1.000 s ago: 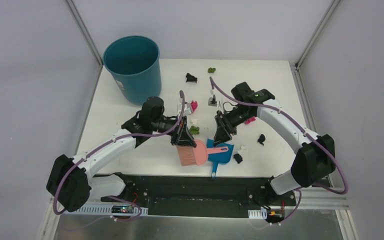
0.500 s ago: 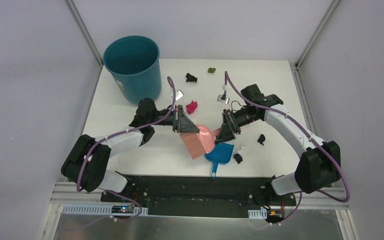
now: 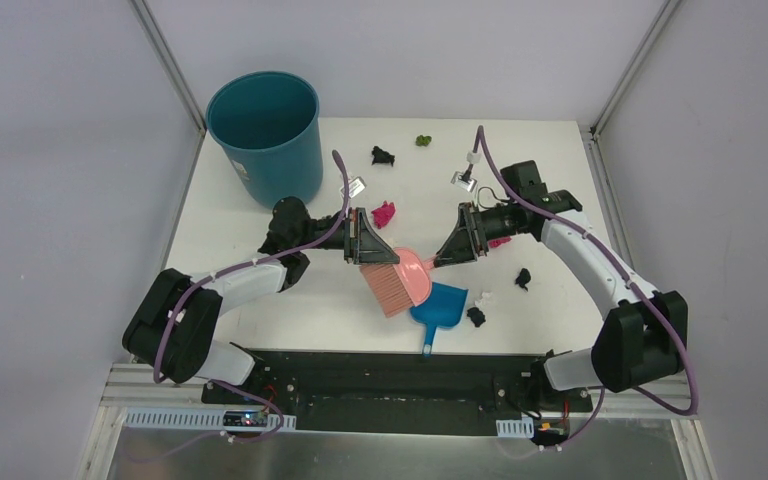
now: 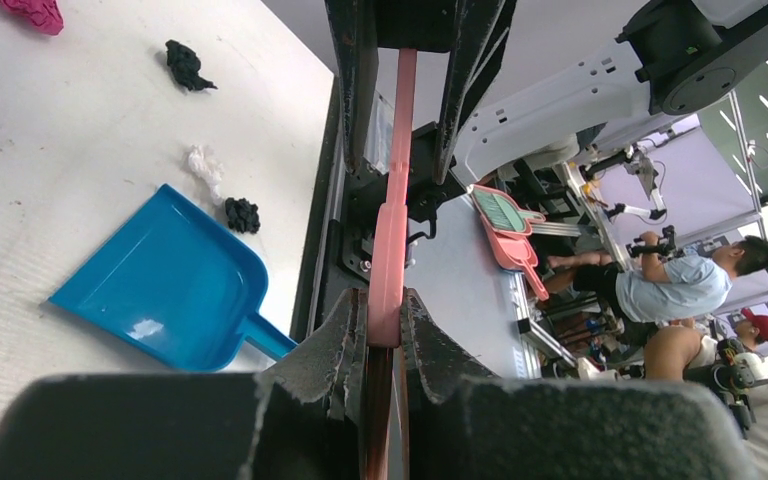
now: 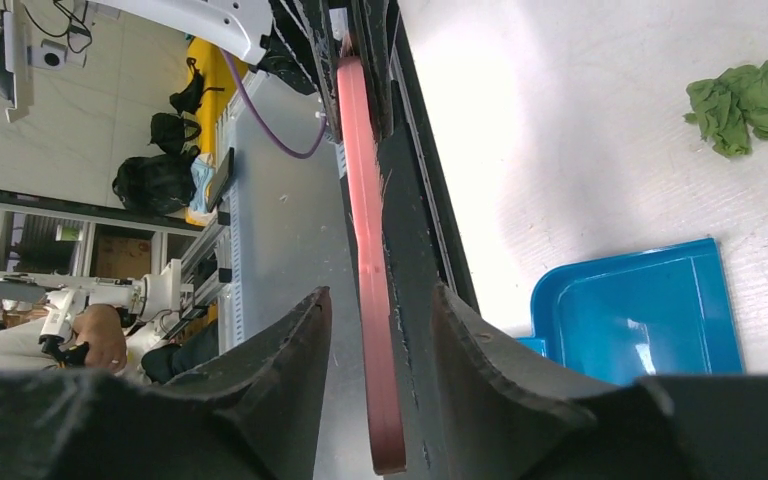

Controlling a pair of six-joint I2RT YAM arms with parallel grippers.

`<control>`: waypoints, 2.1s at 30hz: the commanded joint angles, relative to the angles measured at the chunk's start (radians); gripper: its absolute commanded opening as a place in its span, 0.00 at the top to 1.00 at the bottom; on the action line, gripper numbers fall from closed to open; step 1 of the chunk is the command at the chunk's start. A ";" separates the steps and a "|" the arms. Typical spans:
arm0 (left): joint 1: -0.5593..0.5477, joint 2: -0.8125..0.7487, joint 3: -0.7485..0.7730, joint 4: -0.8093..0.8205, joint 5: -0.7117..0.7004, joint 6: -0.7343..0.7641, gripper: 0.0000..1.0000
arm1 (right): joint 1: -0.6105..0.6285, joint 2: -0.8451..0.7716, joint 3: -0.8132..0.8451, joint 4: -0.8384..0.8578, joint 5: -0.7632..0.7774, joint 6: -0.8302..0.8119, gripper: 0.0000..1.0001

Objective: Sweep away the paper scraps from the table

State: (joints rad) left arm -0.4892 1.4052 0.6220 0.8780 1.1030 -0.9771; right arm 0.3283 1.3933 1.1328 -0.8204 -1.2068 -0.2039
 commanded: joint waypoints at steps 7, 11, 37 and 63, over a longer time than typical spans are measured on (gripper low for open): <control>0.005 0.017 0.008 0.092 0.021 -0.030 1.00 | -0.008 -0.013 -0.005 0.047 -0.076 -0.004 0.64; 0.005 0.024 0.011 0.090 0.022 -0.030 1.00 | -0.008 -0.019 -0.006 0.013 -0.090 -0.041 0.68; -0.494 -0.190 0.257 -1.192 -1.065 0.428 0.31 | -0.474 -0.119 -0.062 0.299 0.449 0.237 1.00; -0.968 0.381 0.629 -1.496 -1.538 0.249 0.41 | -0.518 -0.287 -0.146 0.361 0.542 0.230 1.00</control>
State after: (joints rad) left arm -1.4578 1.8343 1.2797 -0.6022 -0.4152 -0.6811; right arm -0.1818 1.1278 0.9756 -0.5072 -0.6384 0.0216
